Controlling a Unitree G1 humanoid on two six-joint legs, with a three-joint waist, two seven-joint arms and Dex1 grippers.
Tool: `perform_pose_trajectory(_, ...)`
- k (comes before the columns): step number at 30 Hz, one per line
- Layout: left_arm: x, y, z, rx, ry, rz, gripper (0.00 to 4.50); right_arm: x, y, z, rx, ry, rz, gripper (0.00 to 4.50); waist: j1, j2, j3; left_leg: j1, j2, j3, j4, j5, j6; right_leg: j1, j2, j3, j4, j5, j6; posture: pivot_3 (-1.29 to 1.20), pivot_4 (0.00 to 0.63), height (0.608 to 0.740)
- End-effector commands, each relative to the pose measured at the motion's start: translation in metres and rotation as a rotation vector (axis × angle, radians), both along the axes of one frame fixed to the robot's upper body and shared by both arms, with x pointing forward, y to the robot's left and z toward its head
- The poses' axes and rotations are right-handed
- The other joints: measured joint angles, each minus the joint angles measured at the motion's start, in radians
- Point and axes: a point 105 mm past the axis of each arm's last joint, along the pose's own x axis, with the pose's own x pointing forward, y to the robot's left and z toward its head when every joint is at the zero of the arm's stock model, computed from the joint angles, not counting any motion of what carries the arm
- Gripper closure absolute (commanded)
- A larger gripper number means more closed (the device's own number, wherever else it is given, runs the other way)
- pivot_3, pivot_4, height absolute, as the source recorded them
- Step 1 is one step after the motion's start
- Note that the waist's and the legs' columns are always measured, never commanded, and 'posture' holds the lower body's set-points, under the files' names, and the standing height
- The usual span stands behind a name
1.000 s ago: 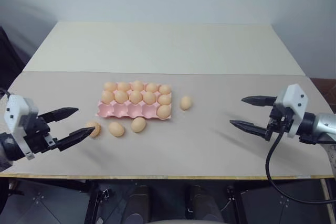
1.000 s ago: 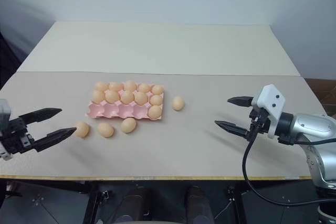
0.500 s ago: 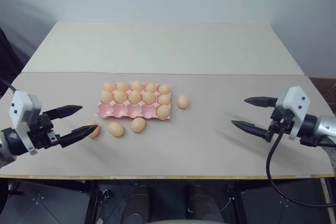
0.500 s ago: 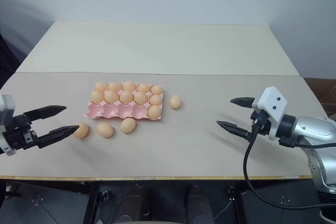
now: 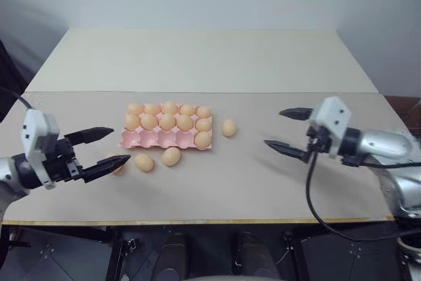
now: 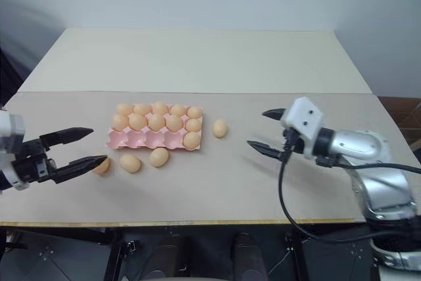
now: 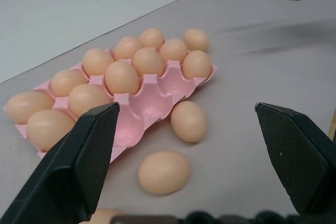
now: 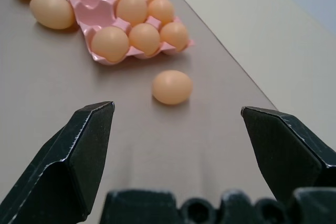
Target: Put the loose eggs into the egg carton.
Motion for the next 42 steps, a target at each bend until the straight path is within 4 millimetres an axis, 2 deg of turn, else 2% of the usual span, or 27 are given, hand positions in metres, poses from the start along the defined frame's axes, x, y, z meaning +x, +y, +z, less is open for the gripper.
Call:
perform_pose_trajectory(1, 0.005, -0.006, 0.006, -0.003, -0.028, -0.034, 0.00, 0.021, 0.021, -0.007, -0.039, -0.025, 0.042, 0.02, -0.001, 0.000, 0.000, -0.001, 0.000, 0.000, 0.000, 0.000, 0.000, -0.001, 0.000, 0.000, 0.000, 0.000, 0.000, 0.00, 0.150, 0.740)
perform_pose_trajectory(5, 0.009, -0.010, 0.008, -0.008, -0.036, -0.054, 0.00, 0.047, 0.053, -0.012, -0.022, -0.026, 0.071, 0.02, -0.007, 0.000, 0.000, -0.003, 0.000, 0.000, 0.000, 0.000, 0.000, -0.002, 0.001, 0.001, 0.000, 0.004, 0.005, 0.00, 0.150, 0.740)
perform_pose_trajectory(8, 0.011, -0.010, 0.009, -0.003, -0.046, -0.053, 0.00, 0.060, 0.071, -0.021, -0.034, -0.022, 0.100, 0.02, -0.009, 0.000, 0.000, -0.007, -0.001, 0.000, -0.001, 0.000, 0.000, -0.007, 0.001, 0.002, 0.001, 0.009, -0.001, 0.00, 0.150, 0.740)
perform_pose_trajectory(11, 0.010, -0.010, 0.011, -0.003, -0.053, -0.052, 0.00, 0.070, 0.077, -0.031, -0.042, 0.000, 0.100, 0.02, -0.009, 0.000, 0.000, -0.009, -0.002, 0.001, -0.001, 0.000, 0.000, -0.008, 0.001, 0.002, 0.000, 0.009, -0.001, 0.00, 0.150, 0.740)
perform_pose_trajectory(17, 0.007, -0.010, 0.009, 0.001, -0.055, -0.038, 0.00, 0.092, 0.078, -0.051, -0.062, 0.033, 0.041, 0.02, -0.018, 0.000, 0.000, -0.008, -0.002, 0.001, -0.001, 0.000, 0.000, -0.008, 0.001, 0.003, 0.001, 0.009, -0.001, 0.00, 0.150, 0.740)
perform_pose_trajectory(19, 0.006, -0.009, 0.009, 0.005, -0.057, -0.027, 0.00, 0.096, 0.079, -0.057, -0.061, 0.034, 0.029, 0.41, -0.020, 0.000, 0.000, -0.007, -0.001, 0.001, -0.001, 0.000, 0.000, -0.008, 0.001, 0.004, 0.002, 0.009, -0.001, 0.00, 0.150, 0.740)
perform_pose_trajectory(22, 0.005, -0.006, 0.010, 0.009, -0.060, -0.018, 0.00, 0.094, 0.080, -0.058, -0.038, 0.038, 0.058, 1.20, -0.021, 0.000, 0.000, -0.006, 0.000, 0.002, -0.001, 0.000, 0.000, -0.008, 0.003, 0.005, 0.002, 0.010, -0.001, 0.00, 0.150, 0.740)
perform_pose_trajectory(24, 0.004, -0.005, 0.010, 0.011, -0.060, -0.013, 0.00, 0.091, 0.079, -0.049, 0.004, 0.033, 0.070, 1.77, -0.021, 0.000, 0.000, -0.006, 0.000, 0.002, -0.001, 0.000, 0.000, -0.009, 0.004, 0.005, 0.003, 0.010, -0.001, 0.00, 0.150, 0.740)
perform_pose_trajectory(28, 0.003, -0.002, 0.012, 0.009, -0.068, -0.001, 0.00, 0.076, 0.083, -0.011, 0.073, -0.078, 0.115, 1.84, -0.020, 0.000, 0.000, -0.006, 0.000, 0.003, -0.001, 0.000, 0.000, -0.009, 0.003, 0.007, 0.003, 0.010, -0.001, 0.00, 0.150, 0.740)
perform_pose_trajectory(31, 0.003, 0.004, 0.016, 0.001, -0.076, 0.022, 0.00, 0.053, 0.102, 0.025, 0.122, -0.148, 0.186, 1.84, -0.019, 0.000, 0.000, -0.006, 0.001, 0.004, -0.001, 0.000, 0.000, -0.010, 0.003, 0.008, 0.003, 0.010, -0.001, 0.00, 0.150, 0.740)
perform_pose_trajectory(33, 0.003, 0.008, 0.017, -0.004, -0.078, 0.040, 0.00, 0.041, 0.118, 0.034, 0.133, -0.157, 0.213, 1.84, -0.023, 0.000, 0.000, -0.005, 0.002, 0.004, -0.001, 0.000, 0.000, -0.010, 0.004, 0.009, 0.004, 0.010, -0.001, 0.00, 0.150, 0.740)
perform_pose_trajectory(38, 0.004, 0.017, 0.019, 0.005, -0.082, 0.064, 0.00, 0.022, 0.173, 0.020, 0.119, -0.115, 0.284, 1.84, -0.023, 0.000, 0.000, -0.002, 0.011, 0.008, -0.001, 0.000, 0.000, -0.010, 0.014, 0.012, 0.003, 0.009, 0.000, 0.00, 0.150, 0.740)
perform_pose_trajectory(42, 0.004, 0.014, 0.020, 0.003, -0.085, 0.054, 0.00, 0.023, 0.203, -0.004, 0.068, -0.067, 0.278, 1.84, -0.022, 0.000, 0.000, -0.001, 0.014, 0.009, -0.001, 0.001, -0.001, -0.012, 0.017, 0.012, 0.005, 0.010, -0.003, 0.00, 0.150, 0.740)
